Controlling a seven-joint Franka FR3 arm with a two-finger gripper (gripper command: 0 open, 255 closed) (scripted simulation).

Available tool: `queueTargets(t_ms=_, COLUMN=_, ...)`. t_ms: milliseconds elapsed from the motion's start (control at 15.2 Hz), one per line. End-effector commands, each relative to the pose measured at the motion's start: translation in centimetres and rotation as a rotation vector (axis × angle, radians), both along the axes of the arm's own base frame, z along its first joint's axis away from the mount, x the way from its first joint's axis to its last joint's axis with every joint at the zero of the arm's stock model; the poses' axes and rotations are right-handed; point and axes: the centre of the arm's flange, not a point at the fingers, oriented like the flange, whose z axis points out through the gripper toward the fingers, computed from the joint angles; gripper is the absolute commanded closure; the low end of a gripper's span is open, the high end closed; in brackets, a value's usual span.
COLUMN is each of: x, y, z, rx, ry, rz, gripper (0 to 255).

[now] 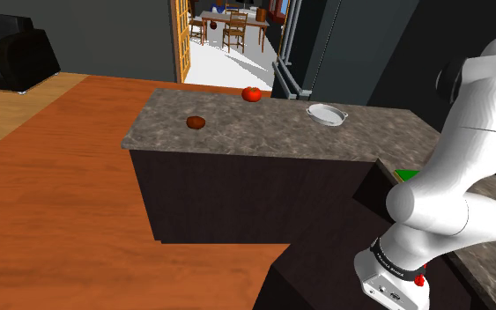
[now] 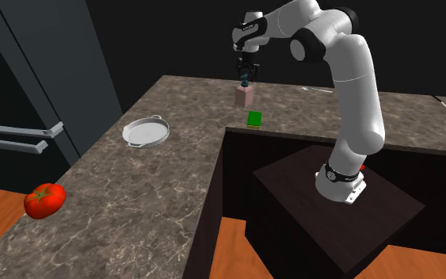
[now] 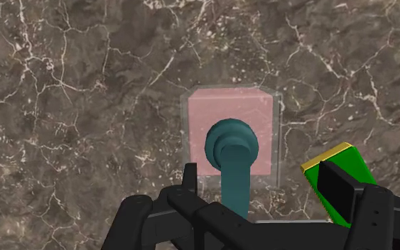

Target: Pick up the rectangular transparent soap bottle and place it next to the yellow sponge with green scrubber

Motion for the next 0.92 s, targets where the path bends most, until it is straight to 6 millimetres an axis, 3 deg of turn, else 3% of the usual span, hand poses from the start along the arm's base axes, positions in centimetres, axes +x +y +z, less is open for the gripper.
queueTargets(t_ms=0, x=0.0, y=0.0, z=0.0, rx=0.001, ry=0.0, rz=0.0, gripper=0)
queueTargets(t_ms=66, x=-0.1, y=-0.1, z=0.0, rx=0.001, ry=0.0, rz=0.0, gripper=0)
queueTargets(t_ms=330, x=-0.1, y=0.2, z=5.0, rx=0.001, ry=0.0, rz=0.0, gripper=0)
queueTargets(t_ms=858, x=-0.1, y=0.2, z=5.0, rx=0.001, ry=0.0, rz=0.0, gripper=0)
